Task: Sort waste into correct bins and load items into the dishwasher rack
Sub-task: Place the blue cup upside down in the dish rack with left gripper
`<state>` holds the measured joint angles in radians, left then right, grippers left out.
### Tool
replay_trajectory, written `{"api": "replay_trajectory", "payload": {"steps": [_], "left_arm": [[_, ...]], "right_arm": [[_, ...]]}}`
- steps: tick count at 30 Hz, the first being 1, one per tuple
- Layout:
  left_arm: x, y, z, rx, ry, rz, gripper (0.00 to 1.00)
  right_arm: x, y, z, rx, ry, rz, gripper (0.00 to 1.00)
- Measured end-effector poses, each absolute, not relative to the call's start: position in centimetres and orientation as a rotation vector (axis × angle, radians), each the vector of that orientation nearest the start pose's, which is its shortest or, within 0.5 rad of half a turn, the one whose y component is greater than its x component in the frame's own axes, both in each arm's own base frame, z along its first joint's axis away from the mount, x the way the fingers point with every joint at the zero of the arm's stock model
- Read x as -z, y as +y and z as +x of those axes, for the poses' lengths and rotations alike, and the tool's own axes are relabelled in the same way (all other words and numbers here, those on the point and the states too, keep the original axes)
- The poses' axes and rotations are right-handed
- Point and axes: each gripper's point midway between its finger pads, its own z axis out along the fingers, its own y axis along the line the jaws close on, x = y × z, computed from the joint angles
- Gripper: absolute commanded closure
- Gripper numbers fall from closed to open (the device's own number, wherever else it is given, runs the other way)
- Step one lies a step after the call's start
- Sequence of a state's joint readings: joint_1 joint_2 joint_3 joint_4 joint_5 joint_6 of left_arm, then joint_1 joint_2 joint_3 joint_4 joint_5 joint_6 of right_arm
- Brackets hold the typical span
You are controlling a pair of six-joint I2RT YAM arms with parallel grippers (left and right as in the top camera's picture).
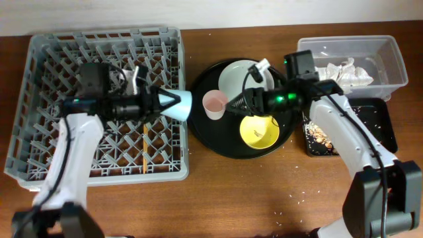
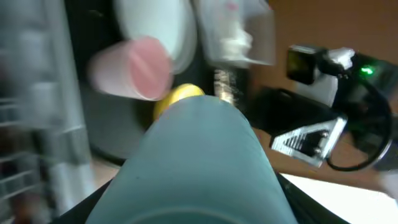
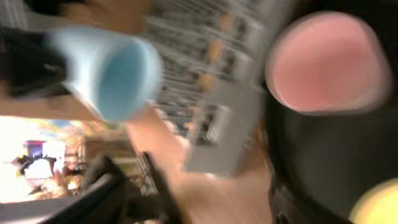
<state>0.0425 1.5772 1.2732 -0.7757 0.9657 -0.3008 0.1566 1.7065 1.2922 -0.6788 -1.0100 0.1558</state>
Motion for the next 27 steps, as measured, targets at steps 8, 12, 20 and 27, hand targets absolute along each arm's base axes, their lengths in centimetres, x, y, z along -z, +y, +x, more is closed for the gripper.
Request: {"api": "replay_trajectory", "payload": {"steps": [8,12,20,27], "left_arm": [[-26.3,-7.1,32.0,0.621,2.513,-0.171,0.6],[-24.6,-6.4,30.6,0.382,2.602,-0.154,0.6],[-19.3,-7.6,31.7,0.181,2.778,-0.075,0.6],[-13.8,-7.9,32.6,0.088,2.95,-0.061,0.6]], "right_arm": [[-14.6,16.8,36.0,-1.09,2.65,-0.232,0.02],[-13.8,16.0,36.3,-1.002,2.678,-0.211,0.02],[-13.5,15.6,36.2,-0.969,2.702,-0.197,0.02],[-13.3,15.5,36.0,-0.958,2.715,-0.192,0.02]]}}
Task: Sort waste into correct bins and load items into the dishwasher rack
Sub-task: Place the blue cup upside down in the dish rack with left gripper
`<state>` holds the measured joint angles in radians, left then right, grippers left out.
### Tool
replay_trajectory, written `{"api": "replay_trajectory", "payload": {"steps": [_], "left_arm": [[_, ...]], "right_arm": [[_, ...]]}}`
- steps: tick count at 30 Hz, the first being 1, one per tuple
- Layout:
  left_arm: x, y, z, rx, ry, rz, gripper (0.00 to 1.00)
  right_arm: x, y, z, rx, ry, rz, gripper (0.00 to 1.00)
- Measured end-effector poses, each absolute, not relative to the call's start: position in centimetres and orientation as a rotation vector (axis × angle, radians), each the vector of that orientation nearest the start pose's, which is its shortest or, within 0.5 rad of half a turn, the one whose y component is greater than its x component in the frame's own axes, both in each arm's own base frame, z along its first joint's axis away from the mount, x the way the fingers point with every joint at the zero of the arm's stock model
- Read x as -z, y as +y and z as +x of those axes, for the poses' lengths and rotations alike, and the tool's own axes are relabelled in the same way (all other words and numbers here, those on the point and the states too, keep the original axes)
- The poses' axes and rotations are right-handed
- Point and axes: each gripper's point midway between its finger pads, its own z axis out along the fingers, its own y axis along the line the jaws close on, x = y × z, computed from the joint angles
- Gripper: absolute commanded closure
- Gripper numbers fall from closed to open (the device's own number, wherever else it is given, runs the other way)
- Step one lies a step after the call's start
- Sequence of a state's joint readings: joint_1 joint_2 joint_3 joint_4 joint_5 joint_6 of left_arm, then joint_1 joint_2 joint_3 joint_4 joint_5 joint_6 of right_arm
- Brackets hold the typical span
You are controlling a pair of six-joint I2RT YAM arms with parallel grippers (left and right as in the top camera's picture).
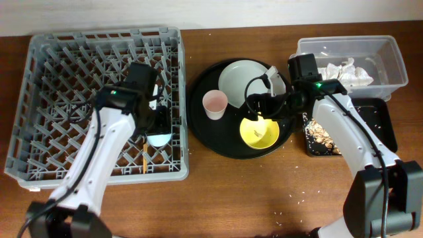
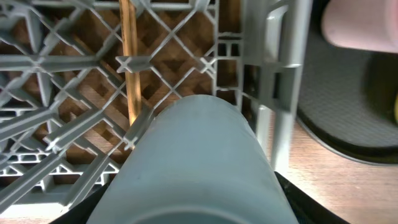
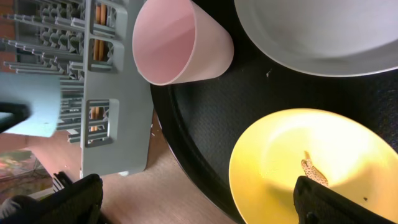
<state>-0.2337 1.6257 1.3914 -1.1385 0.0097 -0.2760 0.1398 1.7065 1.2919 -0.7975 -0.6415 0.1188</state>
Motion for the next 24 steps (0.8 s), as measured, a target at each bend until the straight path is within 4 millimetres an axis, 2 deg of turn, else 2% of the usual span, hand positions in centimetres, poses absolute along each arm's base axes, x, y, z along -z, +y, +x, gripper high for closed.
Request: {"api": "replay_trajectory", "payload": {"steps": [8,9,11,13,15,20,24], "left_arm": [[-10.9,-8.1,32.6,0.054,3.039,-0.054,0.6],[-10.7,-8.3,32.6,0.05,3.043,-0.045,0.51],[-10.4,-8.8,32.6,0.047,3.049,-0.021,0.26],[-10.2,-9.3,32.6,0.042,3.049,0.006,0.13],[-10.1,-9.6,32.4,0.037,3.055,0.032,0.03],[-10.1,-9.1,32.3,-0.006,3.055,0.029,0.01],[-12.7,-8.9,33.2,-0.008,3.035,0.013,0.01]], "right_arm": [[-13.2,15.3,36.1,-0.945,2.718,-0.189,0.02],[-13.2,15.3,36.1,-0.945,2.718,-0.188,0.01],[-13.2,15.3,36.1,-0.945,2.718,-0.19,0.01],[-13.2,15.3,36.1,-0.945,2.718,-0.19,0.01],[-13.2,15.3,36.1,-0.945,2.718,-0.19,0.05],[-13.5,16.0,36.7,-0.949,2.7,-0.147,0.11],[-13.7,17.6,37.9,-0.889,2.67,-0.099,0.14]]}}
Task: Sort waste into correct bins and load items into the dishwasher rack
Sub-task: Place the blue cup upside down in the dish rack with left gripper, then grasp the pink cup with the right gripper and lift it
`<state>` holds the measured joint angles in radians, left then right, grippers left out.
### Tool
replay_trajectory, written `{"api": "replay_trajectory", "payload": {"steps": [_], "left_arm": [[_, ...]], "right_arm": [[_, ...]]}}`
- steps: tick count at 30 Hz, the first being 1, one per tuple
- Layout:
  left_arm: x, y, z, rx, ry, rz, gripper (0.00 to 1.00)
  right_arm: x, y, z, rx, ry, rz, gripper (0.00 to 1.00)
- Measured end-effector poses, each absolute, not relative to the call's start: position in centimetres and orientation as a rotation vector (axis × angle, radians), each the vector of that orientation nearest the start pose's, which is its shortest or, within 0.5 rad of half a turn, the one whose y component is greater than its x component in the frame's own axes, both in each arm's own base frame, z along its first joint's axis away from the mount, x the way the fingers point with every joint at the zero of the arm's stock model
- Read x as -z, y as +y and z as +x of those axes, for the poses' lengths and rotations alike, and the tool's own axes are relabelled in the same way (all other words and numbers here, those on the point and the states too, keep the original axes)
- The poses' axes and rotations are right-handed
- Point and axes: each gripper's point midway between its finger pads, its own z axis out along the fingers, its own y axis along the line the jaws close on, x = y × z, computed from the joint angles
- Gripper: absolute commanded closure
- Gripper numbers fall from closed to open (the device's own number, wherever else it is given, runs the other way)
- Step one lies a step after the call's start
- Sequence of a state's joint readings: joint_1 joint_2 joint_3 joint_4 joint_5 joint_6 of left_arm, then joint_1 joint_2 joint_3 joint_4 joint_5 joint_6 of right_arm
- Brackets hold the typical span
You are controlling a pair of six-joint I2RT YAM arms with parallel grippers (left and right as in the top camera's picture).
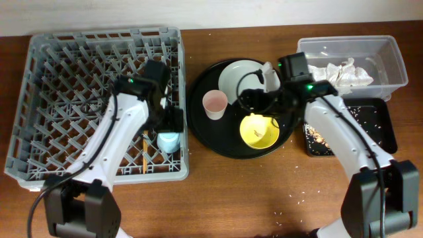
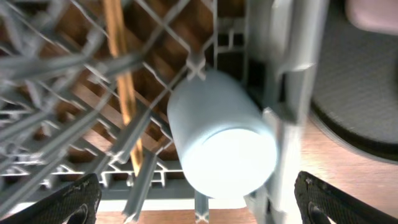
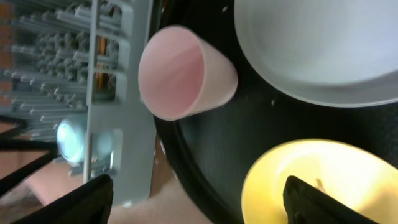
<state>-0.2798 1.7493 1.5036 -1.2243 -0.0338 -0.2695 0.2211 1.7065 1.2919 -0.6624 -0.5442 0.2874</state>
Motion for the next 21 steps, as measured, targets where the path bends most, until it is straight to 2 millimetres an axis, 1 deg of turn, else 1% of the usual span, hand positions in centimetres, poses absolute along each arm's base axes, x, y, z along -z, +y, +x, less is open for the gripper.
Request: {"api": "replay_trajectory", "payload": {"steps": [2,4,6,7,8,10,12,14,17,18,21], "left_arm": [[-15.6,-9.3,34.5,0.015,2.979,0.0,0.01],[-17.2,-9.5,35.2,0.032,2.942,-0.008,0.01],[-18.4,-9.6,35.9,0.047,2.904,-0.012,0.01],[-18.7,-9.7,36.1,0.051,2.896,-0.016,0.01],[-18.8,-9.6,36.2,0.053,2.891,-0.021,0.01],[-18.8,-9.3,36.2,0.051,2.892,-0.032,0.01],[-18.8,-8.8,36.3,0.047,2.895,-0.051,0.01],[-18.8,-8.6,36.3,0.046,2.895,-0.061,0.01],[-18.8,-8.5,36.4,0.045,2.894,-0.066,0.01],[-18.8,-8.5,36.4,0.045,2.894,-0.066,0.01],[-18.8,-8.4,36.3,0.045,2.895,-0.07,0.01]], "right_arm": [[-13.7,18.9,38.4,-0.834,2.656,-0.067,0.19],[-13.6,20.2,38.8,-0.789,2.64,-0.041,0.24],[-13.1,21.2,39.2,-0.748,2.634,-0.008,0.35],[-12.8,21.6,39.3,-0.735,2.634,-0.004,0.39],[-12.0,22.0,39.5,-0.718,2.642,0.024,0.49],[-10.5,22.3,39.7,-0.691,2.666,0.06,0.59],[-8.6,22.0,40.0,-0.653,2.703,0.115,0.68],[-7.5,21.9,40.1,-0.633,2.721,0.142,0.76],[-6.3,21.7,40.3,-0.611,2.74,0.164,0.92],[-6.1,21.7,40.3,-0.606,2.741,0.168,0.96],[-6.1,21.7,40.4,-0.605,2.739,0.169,0.96]]}}
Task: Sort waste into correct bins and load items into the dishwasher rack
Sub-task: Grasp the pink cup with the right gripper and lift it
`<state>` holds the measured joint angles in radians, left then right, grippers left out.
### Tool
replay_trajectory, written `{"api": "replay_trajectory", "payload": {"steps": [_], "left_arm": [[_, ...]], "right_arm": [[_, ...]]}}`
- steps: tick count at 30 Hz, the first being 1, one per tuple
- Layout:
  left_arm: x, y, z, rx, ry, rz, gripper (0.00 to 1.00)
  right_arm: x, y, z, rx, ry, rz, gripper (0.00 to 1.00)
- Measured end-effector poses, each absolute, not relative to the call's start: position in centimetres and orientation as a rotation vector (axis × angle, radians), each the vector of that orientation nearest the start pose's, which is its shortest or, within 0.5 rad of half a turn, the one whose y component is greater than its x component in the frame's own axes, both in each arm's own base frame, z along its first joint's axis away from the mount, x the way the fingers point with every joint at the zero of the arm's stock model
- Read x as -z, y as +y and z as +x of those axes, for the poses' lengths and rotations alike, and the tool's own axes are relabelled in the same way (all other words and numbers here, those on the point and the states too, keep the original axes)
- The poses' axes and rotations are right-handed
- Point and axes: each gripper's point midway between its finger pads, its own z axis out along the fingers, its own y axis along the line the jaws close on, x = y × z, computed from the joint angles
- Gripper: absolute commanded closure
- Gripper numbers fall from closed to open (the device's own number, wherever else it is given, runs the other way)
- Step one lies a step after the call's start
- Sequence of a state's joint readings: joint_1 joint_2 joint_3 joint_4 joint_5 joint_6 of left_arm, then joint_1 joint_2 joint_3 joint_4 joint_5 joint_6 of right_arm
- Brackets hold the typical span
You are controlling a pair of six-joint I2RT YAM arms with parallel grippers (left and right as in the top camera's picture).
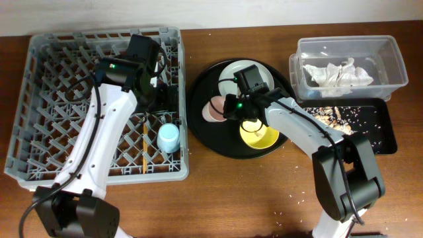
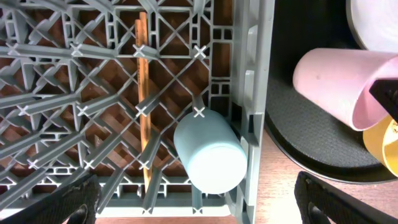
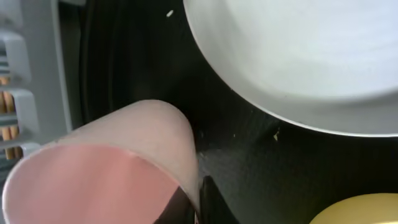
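A light blue cup (image 1: 168, 137) stands upside down in the near right corner of the grey dishwasher rack (image 1: 39, 158); the left wrist view shows it as the blue cup (image 2: 208, 158) below my open left gripper (image 2: 199, 211). In the overhead view the left gripper (image 1: 155, 92) hangs over the rack, apart from the cup. My right gripper (image 1: 228, 109) is shut on the rim of the pink cup (image 1: 215, 110), which tilts on the black tray (image 1: 198, 129). Its fingers pinch the pink cup (image 3: 112, 168) wall, one inside and one outside.
A white plate (image 1: 231, 76) and a yellow bowl (image 1: 259, 134) with scraps lie on the tray. A wooden chopstick (image 2: 143, 106) rests in the rack. A clear bin (image 1: 390, 46) holding crumpled paper and a black bin (image 1: 370, 142) with food scraps stand at the right.
My left gripper has lifted away from the blue cup and sits farther back over the rack. My right gripper has moved from beside the plate to the pink cup and shut on its rim.
First my left gripper held the blue cup at the rack's right edge, then low over the rack's near right corner. Then it stood open with the cup left upside down in the rack. Meanwhile my right gripper hung open over the tray, and now grips the pink cup.
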<state>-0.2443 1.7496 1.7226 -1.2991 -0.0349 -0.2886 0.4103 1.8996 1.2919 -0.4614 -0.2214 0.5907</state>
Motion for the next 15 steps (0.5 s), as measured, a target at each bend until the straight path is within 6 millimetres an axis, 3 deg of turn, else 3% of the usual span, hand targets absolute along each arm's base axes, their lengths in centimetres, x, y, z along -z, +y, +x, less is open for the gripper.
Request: {"api": "replay_trajectory", "payload": {"steps": [5,7,13,15], "left_arm": [[-18.7,-8.4,35.9,0.047,2.912,-0.069,0.01],[-18.7,-8.9,35.8,0.099,2.922,-0.07,0.01],[-20.1,-12.6,36.5,0.573,2.874,-0.014,0.01],[-21.1,-14.0,36.7,0.749,2.824,0.048,0.01]], "right_arm": [[-6.1,21.6,39.6,-0.669,2.778,0.16,0.96],[-6.9,21.3,39.3,-0.74,2.782,0.143,0.96],[-14.7,21.1,39.6,-1.081,2.59,-0.007,0.96],[-16.3,21.6,39.3,-1.192,2.537,-0.072,0.96]]}}
